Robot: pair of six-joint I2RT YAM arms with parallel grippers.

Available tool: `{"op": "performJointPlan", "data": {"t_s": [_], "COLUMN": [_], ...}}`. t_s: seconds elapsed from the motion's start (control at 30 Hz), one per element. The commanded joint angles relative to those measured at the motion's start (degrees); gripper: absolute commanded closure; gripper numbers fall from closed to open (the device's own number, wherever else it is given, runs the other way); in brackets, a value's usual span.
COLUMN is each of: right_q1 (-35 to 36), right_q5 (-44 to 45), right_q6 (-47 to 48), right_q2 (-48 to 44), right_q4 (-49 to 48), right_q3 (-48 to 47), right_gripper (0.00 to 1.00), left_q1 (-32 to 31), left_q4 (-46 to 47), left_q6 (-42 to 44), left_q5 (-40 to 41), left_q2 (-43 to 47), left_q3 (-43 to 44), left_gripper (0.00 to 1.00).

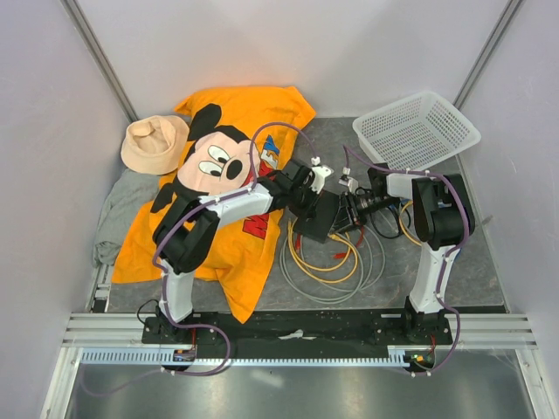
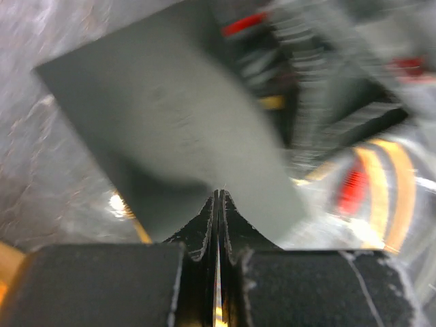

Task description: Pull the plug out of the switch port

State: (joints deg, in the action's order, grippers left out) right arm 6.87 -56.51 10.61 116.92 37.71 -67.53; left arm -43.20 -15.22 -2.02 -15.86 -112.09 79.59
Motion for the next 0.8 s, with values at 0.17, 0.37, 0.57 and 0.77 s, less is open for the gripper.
{"op": "performJointPlan", "data": {"t_s": [0.17, 0.37, 0.57, 0.77], "right_q1": [-1.2, -1.2, -0.9, 0.2], "right_q5": [7.9, 7.2, 6.3, 7.3], "right_q6": [-1.0, -1.7, -2.6, -3.3], "right_q2": [-1.3, -0.5, 0.8, 1.2], "right_q4": [-6.4, -7.0, -7.4, -8.1], "right_q3": [1.8, 1.6, 1.1, 0.8], "right_gripper": [0.55, 0.55, 0.55, 0.66], "left_q1": [0.2, 0.1, 0.1, 0.1], "left_q4": [-1.9, -1.5, -1.6, -1.4], "left_q6": [0.0, -0.1, -0.2, -0.3], "left_q5": [8.3, 7.9, 7.6, 7.5], "left_q2": [-4.1, -4.4, -4.4, -4.1], "left_q3": [-3.3, -3.7, -3.9, -4.6], "left_gripper": [0.99, 0.98, 0.99, 0.98]}}
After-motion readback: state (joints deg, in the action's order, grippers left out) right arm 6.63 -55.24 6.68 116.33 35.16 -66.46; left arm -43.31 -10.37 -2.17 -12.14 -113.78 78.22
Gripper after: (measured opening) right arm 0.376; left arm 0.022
